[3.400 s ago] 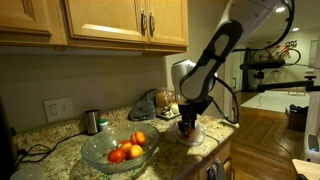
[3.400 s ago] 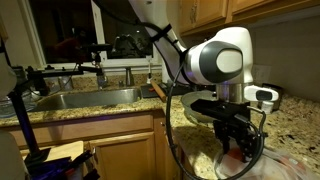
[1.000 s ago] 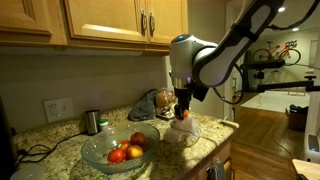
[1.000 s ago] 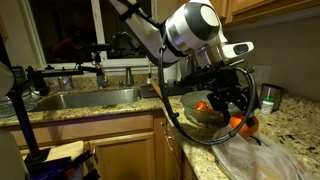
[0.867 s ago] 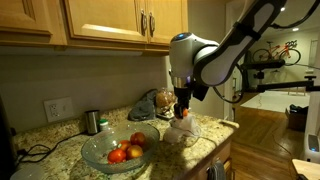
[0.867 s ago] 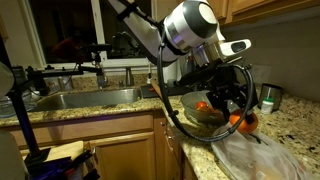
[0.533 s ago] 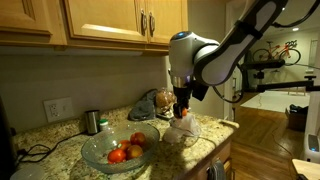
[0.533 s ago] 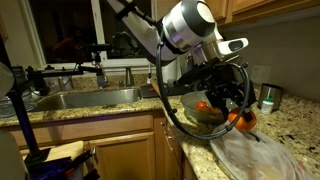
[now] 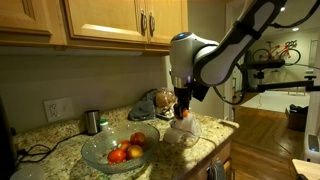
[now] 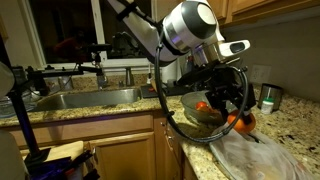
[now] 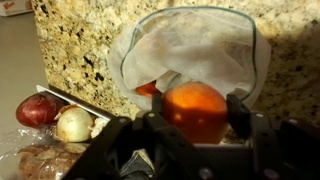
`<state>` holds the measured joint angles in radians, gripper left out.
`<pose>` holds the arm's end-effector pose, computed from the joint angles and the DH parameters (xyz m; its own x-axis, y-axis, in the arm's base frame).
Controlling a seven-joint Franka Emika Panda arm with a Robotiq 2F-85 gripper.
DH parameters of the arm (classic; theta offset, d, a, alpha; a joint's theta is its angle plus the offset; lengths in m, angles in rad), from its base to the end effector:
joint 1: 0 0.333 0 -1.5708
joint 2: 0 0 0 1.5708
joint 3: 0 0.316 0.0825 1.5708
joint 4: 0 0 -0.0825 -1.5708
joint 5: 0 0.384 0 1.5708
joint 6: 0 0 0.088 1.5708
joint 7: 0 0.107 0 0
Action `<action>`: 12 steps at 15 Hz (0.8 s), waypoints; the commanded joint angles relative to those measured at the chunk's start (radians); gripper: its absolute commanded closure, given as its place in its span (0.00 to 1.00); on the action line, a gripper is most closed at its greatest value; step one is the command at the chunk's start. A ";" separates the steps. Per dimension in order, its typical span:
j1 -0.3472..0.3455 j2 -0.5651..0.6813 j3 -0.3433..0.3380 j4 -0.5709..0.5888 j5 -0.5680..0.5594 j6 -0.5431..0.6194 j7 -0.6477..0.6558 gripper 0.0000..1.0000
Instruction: Take one peach from the plastic and put it in the glass bowl
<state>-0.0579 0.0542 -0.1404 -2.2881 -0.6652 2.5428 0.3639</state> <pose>0.5290 -0.0983 0.3465 0.9744 0.0065 0.2246 -0.0849 -0.9150 0.3945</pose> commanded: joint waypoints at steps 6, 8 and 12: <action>-0.036 0.052 -0.001 -0.011 0.245 0.006 -0.171 0.61; -0.040 0.071 -0.001 -0.005 0.292 0.001 -0.207 0.61; -0.046 0.108 0.001 0.005 0.374 -0.006 -0.279 0.61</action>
<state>-0.0908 0.1502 -0.1411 -2.2902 -0.3462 2.5428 0.1482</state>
